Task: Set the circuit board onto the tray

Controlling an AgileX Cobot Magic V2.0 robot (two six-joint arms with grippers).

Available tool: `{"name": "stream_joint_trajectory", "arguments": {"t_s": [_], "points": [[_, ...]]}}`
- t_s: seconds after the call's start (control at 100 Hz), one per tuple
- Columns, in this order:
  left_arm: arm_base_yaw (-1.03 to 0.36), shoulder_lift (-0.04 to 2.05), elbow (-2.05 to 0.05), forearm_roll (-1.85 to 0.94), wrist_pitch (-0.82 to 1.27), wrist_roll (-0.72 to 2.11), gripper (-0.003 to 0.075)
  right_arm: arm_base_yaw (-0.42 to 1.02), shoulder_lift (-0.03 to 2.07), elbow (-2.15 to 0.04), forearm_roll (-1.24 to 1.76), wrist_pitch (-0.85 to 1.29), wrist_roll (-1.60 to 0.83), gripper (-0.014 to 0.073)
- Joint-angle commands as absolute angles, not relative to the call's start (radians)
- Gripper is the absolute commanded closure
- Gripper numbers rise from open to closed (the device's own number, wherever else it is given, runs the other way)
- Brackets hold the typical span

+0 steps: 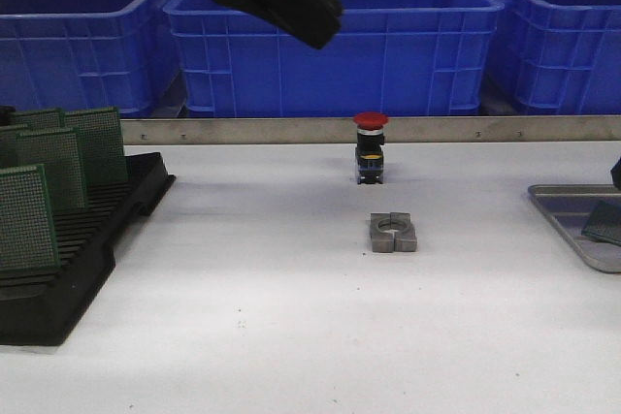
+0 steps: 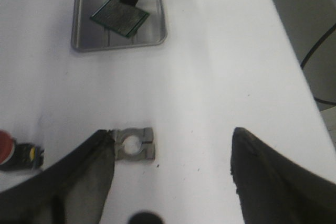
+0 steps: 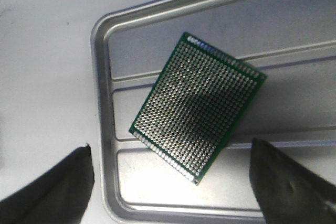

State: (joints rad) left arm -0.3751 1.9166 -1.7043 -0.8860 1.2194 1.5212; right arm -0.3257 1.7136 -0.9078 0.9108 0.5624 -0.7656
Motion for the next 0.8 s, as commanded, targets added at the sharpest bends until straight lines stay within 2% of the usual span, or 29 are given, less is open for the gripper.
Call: {"name": "stream_joint_trajectory", "arguments": {"t_s": [0.0, 0.39, 0.62, 0.79], "points": [[-0.319, 1.855, -1.736, -0.903, 1.225, 1.514, 0.0269, -0.333, 1.679, -0.934, 0.925, 0.569, -0.770, -0.0036], [-0.117, 1.857, -1.736, -0.427, 1.217, 1.495, 0.0283, -0.333, 1.679, -0.934, 0.925, 0.578, -0.770, -0.0036], [-0.039, 1.857, -1.729, -0.400, 1.248, 1.495, 0.0283, -0.333, 1.679, -0.934, 0.925, 0.596, -0.770, -0.0036], [-0.030, 1.857, -1.692, -0.400, 1.216, 1.495, 0.0283, -0.333, 1.679, -0.934, 0.925, 0.596, -0.770, -0.0036]]}}
